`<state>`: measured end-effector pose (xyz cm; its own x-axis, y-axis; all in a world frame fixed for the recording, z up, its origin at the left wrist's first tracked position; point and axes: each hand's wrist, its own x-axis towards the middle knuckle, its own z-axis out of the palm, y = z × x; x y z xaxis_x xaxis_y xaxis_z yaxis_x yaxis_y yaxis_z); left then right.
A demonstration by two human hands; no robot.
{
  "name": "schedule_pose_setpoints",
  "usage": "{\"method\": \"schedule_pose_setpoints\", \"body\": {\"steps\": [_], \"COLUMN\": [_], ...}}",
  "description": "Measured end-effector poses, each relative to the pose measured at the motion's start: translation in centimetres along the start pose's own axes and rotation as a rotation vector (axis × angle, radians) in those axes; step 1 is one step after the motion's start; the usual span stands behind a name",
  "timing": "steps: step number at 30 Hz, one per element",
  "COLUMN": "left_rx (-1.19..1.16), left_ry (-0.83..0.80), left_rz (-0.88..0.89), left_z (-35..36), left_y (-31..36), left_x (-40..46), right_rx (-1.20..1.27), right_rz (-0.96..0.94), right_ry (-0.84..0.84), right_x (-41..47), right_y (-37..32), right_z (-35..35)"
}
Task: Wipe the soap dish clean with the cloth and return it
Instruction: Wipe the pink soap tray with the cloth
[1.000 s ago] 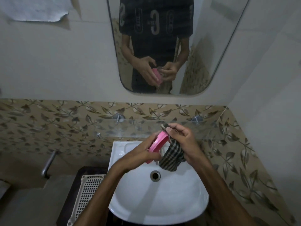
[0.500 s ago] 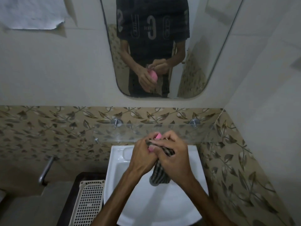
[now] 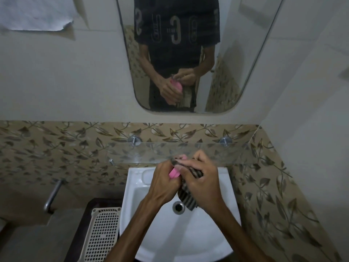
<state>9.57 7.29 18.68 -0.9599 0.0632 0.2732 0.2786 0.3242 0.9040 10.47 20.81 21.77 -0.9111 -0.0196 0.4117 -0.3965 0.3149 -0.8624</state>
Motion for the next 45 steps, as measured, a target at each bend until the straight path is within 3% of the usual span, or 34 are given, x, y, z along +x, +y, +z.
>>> {"method": "schedule_pose_setpoints", "body": {"steps": [5,9,13,17,21,25,28,34,37,39,42,45], "left_rx": [0.033,0.182,0.237,0.135,-0.056,-0.042,-0.153,-0.125,-0.082,-0.052,-0.029,0.014], "left_ry": [0.004,0.042,0.065,-0.075,-0.285,-0.257,-0.159,-0.052,-0.048,-0.013,0.049,-0.029], "left_rz": [0.084,0.108,0.154,0.013,-0.168,-0.124,-0.091,-0.075,-0.014,-0.025,-0.022,-0.014], "left_z": [0.3,0.4,0.0,-0.8,-1.7,-1.2,-0.5,0.3,0.6,0.5,0.2,0.4], "left_y": [-0.1,-0.5,-0.8,-0.1,1.0,2.2,2.0,1.2,1.5,1.5,1.0,0.6], "left_x": [-0.2,-0.4,-0.4,-0.6,-0.7,0.1,-0.6,-0.6,-0.3,-0.2,0.1,0.1], "right_rx": [0.34,0.769,0.91,0.944,0.474,0.122,-0.021,-0.197,-0.163,-0.087,-0.08,-0.108], "right_rz": [0.37,0.735,0.923,0.802,0.44,0.054,-0.074,-0.171,-0.017,0.032,-0.109,0.053], "right_ry": [0.096,-0.03,-0.171,-0.141,-0.1,-0.101,-0.068,0.063,0.217,0.158,-0.063,0.069], "right_x": [1.4,1.0,1.2,1.1,1.5,0.4,-0.3,0.0,1.8,1.4,-0.5,2.2], "right_y": [1.8,2.7,3.6,3.0,1.5,0.3,0.0,0.1,0.4,0.0,-0.7,0.0], "right_z": [-0.4,-0.4,-0.9,-1.4,-2.1,-0.7,-0.4,-1.6,-2.9,-2.6,-1.3,-2.8]}}
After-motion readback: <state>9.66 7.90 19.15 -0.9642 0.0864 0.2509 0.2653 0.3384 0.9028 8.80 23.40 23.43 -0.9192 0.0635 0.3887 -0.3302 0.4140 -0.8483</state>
